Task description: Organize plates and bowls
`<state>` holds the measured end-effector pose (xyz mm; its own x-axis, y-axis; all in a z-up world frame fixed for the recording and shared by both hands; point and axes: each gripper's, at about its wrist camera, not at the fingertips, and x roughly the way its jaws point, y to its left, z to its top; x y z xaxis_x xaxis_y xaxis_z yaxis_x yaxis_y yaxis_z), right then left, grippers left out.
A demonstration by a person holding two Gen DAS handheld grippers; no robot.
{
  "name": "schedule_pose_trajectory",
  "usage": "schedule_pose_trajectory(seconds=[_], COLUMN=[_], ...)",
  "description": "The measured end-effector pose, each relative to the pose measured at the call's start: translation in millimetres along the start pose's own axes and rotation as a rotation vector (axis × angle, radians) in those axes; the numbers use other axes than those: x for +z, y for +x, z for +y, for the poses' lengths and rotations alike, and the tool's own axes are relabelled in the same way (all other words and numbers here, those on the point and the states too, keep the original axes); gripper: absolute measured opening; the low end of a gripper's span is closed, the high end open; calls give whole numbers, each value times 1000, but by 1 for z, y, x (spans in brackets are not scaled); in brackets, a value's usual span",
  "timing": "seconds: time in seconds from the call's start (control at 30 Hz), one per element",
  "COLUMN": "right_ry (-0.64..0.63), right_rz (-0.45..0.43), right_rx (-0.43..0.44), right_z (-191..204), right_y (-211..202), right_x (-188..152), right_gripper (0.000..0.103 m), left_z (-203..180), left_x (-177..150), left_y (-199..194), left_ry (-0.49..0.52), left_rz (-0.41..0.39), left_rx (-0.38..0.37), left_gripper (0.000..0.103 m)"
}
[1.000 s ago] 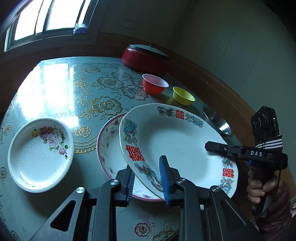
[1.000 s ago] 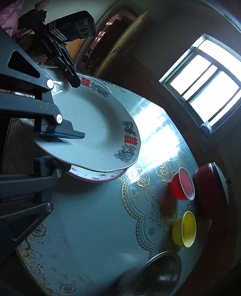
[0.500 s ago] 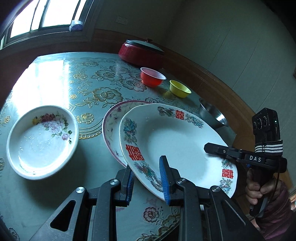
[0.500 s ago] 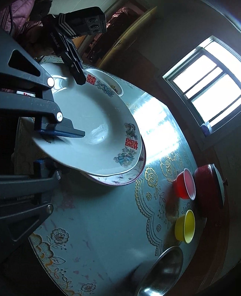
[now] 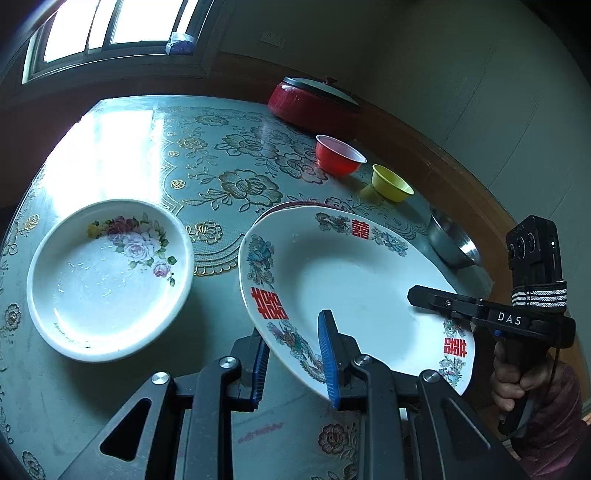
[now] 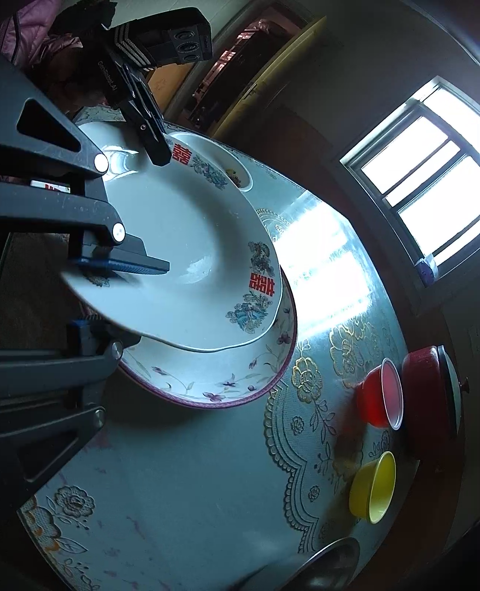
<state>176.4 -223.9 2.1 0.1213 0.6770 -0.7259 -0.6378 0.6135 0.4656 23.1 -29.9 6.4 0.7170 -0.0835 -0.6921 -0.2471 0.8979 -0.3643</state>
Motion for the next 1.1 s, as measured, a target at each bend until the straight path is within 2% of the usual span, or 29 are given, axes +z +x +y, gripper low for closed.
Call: schedule_pose_trajectory(seconds=[0.27,0.5,0.67,0.9,1.1], right_ry=[8,-14,-69,-113,-198], right_rz=[29,25,-10,-26,-22], right_rx=[-10,-40,-126,-178,-238], right_z=[-17,-20,-17,-17,-9], right_y=[9,15,15,15,23], right_x=[9,15,18,22,24], right_gripper=[18,20,22,24,29], left_z=[-4,-6,-8,-10,-9], left_x=[5,10,13,14,14], left_y=[19,24,29,34,31], left_ry=[-33,-26,-23,-17,-19], left_rz=[25,9,16,21,15], left_rx=[25,49,57,66,74], left_gripper=[26,26,27,27,27])
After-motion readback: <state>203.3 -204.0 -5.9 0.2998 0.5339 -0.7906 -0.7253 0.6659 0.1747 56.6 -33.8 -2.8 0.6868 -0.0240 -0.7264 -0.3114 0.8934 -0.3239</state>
